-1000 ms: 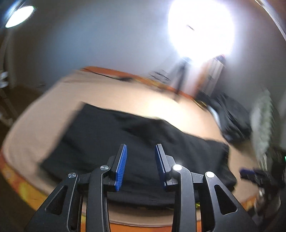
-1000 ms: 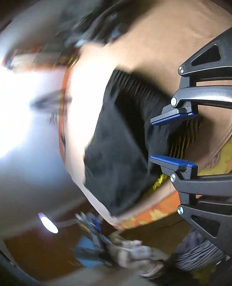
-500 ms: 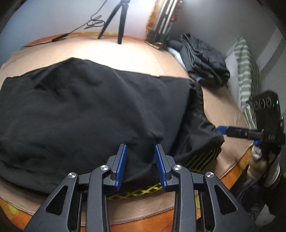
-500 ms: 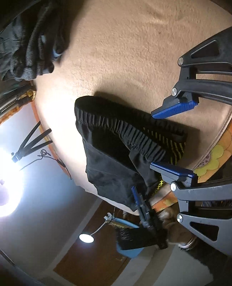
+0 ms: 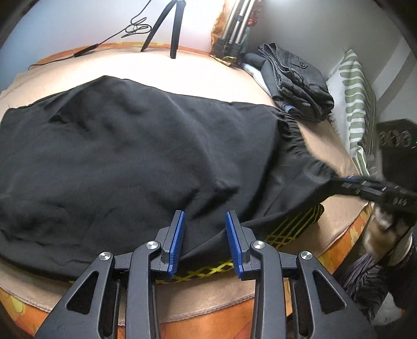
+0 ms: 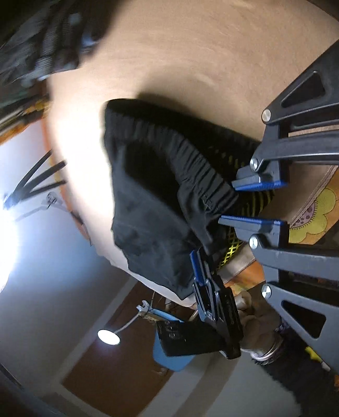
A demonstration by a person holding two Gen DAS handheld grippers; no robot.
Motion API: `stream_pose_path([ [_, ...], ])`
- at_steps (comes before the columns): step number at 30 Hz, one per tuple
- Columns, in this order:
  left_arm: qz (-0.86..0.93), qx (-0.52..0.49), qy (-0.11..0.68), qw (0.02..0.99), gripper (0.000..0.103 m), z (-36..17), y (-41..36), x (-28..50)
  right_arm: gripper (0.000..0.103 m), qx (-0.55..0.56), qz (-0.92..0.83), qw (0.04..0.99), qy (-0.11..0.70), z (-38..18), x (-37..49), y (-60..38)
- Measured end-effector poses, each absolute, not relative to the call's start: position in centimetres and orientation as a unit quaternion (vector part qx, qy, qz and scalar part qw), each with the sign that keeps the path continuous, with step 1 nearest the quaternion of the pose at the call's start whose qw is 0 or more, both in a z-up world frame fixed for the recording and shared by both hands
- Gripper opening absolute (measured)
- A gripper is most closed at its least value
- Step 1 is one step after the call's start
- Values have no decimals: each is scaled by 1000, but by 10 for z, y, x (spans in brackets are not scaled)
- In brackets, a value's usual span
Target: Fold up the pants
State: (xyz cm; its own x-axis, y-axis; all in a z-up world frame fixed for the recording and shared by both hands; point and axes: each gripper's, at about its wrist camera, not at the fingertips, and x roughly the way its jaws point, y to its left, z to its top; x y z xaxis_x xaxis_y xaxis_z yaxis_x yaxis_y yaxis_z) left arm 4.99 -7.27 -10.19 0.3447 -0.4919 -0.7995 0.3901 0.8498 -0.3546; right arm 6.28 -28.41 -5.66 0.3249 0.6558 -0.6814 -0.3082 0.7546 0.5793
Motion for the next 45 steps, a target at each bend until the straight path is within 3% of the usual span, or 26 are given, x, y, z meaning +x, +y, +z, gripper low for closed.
stream_pose_path([
  [4, -275, -55, 506, 816, 31, -100, -66, 47, 5, 107, 296, 825, 470, -28, 49, -294],
  [9, -280, -58, 515, 808, 31, -102, -64, 44, 6, 55, 279, 811, 511, -56, 46, -290],
  [11, -279, -39, 512, 812, 31, -100, -67, 42, 20, 39, 294, 790, 537, -69, 48, -280],
  [17, -242, -62, 485, 838, 31, -81, -30, 52, 36, 52, 299, 805, 511, -50, 49, -291],
  [22, -195, -128, 478, 847, 31, -79, 22, 63, 37, 61, 272, 827, 489, -38, 48, -304],
  [27, -221, -109, 487, 838, 31, -88, 6, 58, 37, 26, 274, 848, 454, -27, 43, -282],
  [34, -240, -54, 508, 825, 31, -98, -15, 46, 37, -33, 304, 826, 474, -49, 46, -226],
  [45, -227, -68, 514, 824, 31, -101, 15, 30, 37, -77, 358, 779, 509, -77, 26, -189],
])
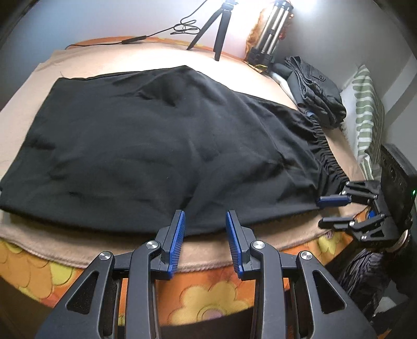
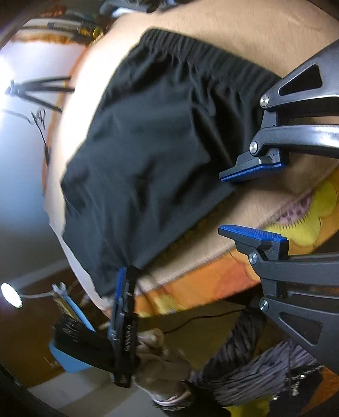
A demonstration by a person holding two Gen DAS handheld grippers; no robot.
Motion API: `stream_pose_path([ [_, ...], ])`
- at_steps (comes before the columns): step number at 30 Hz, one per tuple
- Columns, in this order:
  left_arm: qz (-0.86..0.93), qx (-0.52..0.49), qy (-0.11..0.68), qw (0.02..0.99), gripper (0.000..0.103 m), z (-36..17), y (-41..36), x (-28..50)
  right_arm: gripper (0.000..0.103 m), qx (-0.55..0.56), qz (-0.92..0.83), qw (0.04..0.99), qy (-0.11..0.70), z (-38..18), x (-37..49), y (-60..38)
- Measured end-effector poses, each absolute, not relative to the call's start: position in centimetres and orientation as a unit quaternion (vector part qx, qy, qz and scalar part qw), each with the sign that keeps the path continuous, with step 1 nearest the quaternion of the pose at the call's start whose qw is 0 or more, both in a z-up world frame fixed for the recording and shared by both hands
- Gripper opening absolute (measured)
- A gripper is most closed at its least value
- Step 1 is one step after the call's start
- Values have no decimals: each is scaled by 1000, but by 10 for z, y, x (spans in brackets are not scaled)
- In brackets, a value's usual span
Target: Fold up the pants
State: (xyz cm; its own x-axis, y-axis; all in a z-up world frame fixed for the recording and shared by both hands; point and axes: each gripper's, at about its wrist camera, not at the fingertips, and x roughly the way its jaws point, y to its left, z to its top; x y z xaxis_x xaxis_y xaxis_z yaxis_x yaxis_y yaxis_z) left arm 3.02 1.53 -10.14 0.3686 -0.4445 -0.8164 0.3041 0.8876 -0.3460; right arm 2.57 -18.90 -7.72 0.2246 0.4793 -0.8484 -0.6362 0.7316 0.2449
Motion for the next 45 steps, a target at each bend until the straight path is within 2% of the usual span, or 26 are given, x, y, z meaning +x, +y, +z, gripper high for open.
stream_pose_path([
  [4, -203, -59, 499, 840, 31, -87, 29, 34, 37, -28, 366, 792, 488, -55, 36, -205],
  [6, -190, -72, 485, 850, 31, -77, 39, 43, 42, -10, 352, 811, 468, -43, 46, -218],
  [9, -173, -97, 466, 862, 31, -62, 54, 58, 56, 32, 319, 836, 445, -31, 67, -246],
  [10, -169, -102, 461, 865, 31, -59, 57, 62, 64, 47, 309, 841, 441, -29, 74, -255],
  [11, -164, -105, 455, 869, 31, -55, 59, 68, 66, 69, 291, 849, 436, -29, 84, -269],
  [19, -161, -103, 444, 875, 31, -47, 41, 113, 69, 150, 175, 850, 474, -75, 142, -319],
  [24, -175, -104, 458, 865, 31, -57, 27, 126, 70, 201, 174, 828, 494, -102, 166, -336],
  [28, -171, -111, 466, 861, 31, -64, 23, 137, 78, 228, 182, 825, 484, -107, 177, -337],
  [30, -170, -121, 467, 859, 31, -65, 25, 141, 78, 223, 190, 826, 481, -106, 180, -330],
  [32, -167, -124, 467, 859, 31, -67, 24, 146, 56, 226, 211, 816, 488, -108, 182, -320],
  [33, -165, -124, 466, 860, 31, -68, 23, 149, 51, 217, 208, 819, 489, -108, 181, -314],
  [34, -165, -122, 465, 861, 31, -69, 21, 151, 38, 212, 212, 821, 486, -106, 179, -311],
  [35, -163, -120, 464, 862, 31, -69, 20, 152, 33, 215, 221, 820, 482, -102, 177, -307],
  [38, -161, -108, 457, 868, 31, -69, 15, 159, 28, 191, 238, 839, 451, -76, 160, -295],
  [45, -153, -66, 462, 871, 31, -87, -3, 174, 26, 40, 248, 899, 360, -22, 107, -264],
])
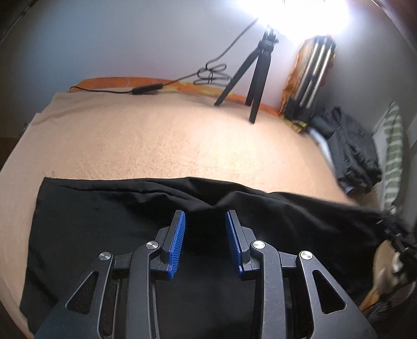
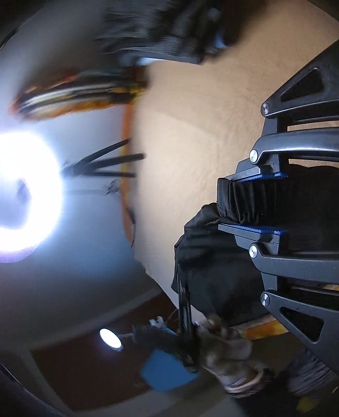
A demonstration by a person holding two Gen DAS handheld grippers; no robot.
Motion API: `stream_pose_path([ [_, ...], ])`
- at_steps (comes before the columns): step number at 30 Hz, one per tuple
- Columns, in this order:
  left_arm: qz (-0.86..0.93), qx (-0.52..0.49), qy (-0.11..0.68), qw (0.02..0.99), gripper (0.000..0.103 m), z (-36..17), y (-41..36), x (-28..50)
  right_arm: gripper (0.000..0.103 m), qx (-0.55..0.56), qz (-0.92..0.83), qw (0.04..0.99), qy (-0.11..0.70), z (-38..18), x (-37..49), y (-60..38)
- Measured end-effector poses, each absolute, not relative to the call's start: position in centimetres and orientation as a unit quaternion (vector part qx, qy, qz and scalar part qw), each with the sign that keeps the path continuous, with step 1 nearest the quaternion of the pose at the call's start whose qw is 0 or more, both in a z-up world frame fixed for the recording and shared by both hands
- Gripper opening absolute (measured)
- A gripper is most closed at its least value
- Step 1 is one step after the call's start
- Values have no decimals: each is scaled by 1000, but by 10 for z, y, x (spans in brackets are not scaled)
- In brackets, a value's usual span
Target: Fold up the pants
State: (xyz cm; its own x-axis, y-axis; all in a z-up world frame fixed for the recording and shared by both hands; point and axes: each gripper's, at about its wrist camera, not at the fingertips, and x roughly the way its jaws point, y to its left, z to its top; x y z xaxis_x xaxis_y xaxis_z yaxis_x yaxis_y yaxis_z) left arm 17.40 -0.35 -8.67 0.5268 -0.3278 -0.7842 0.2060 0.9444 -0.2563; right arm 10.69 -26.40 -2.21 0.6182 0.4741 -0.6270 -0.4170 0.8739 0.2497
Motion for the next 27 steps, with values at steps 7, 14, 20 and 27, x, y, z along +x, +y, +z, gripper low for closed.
stream_pose_path([
  [7, -101, -47, 463, 879, 31, -105, -1, 195, 25, 121, 182, 873, 436, -58, 145, -297],
  [14, -65, -18, 449, 891, 31, -104, -2, 206, 32, 147, 192, 858, 454, -68, 162, -299],
  [20, -104, 6, 421, 901, 31, -74, -12, 174, 55, 163, 204, 841, 474, -75, 154, -314],
  [27, -171, 34, 425, 888, 31, -57, -29, 115, 61, 175, 212, 824, 496, -76, 115, -336],
])
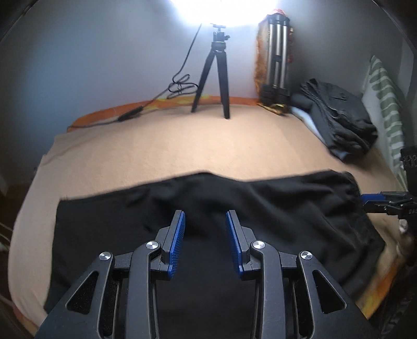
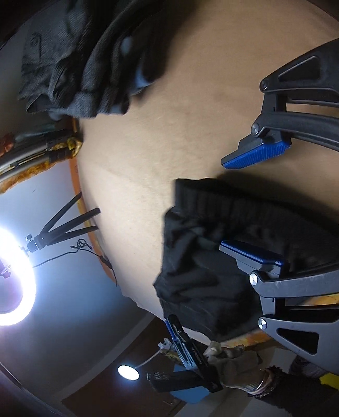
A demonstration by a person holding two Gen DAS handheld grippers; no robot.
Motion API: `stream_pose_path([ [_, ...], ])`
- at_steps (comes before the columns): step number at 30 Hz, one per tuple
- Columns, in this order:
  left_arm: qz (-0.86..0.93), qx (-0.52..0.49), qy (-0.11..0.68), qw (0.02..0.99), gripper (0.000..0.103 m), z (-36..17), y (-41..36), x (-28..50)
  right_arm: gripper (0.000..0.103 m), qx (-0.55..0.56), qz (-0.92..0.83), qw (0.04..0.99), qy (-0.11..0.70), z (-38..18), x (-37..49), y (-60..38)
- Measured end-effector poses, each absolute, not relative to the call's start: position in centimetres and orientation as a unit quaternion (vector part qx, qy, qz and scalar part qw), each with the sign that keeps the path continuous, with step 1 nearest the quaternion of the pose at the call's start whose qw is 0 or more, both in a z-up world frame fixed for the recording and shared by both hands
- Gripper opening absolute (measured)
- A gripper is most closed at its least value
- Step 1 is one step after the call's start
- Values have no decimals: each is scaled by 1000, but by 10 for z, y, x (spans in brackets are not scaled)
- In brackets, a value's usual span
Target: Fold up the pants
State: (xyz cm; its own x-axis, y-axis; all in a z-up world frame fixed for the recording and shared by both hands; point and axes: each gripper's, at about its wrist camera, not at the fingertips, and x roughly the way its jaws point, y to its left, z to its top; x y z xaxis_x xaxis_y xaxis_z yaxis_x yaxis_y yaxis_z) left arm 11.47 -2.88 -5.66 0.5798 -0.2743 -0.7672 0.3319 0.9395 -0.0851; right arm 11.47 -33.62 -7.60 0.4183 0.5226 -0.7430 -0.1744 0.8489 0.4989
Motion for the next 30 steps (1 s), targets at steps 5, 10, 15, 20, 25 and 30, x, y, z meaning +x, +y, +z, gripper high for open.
stream_pose_path([
  [5, -148, -8, 441, 885, 31, -55, 5, 91, 61, 151, 220, 829, 492, -70, 77, -335],
  [10, -71, -104, 430, 894, 51, -41, 85, 69, 61, 81, 214, 855, 465, -54, 50, -320],
  [15, -5, -161, 426, 890, 55, -43, 144, 54, 61, 46, 226, 869, 438, -37, 38, -300],
  [20, 31, -211, 462, 861, 61, -72, 178, 54, 61, 42, 244, 869, 429, -28, 37, -280],
  [25, 49, -260, 467, 844, 61, -91, 207, 54, 61, 35, 262, 865, 426, -24, 35, -258],
  [30, 37, -283, 471, 835, 61, -97, 212, 55, 61, 30, 270, 860, 431, -26, 36, -244],
])
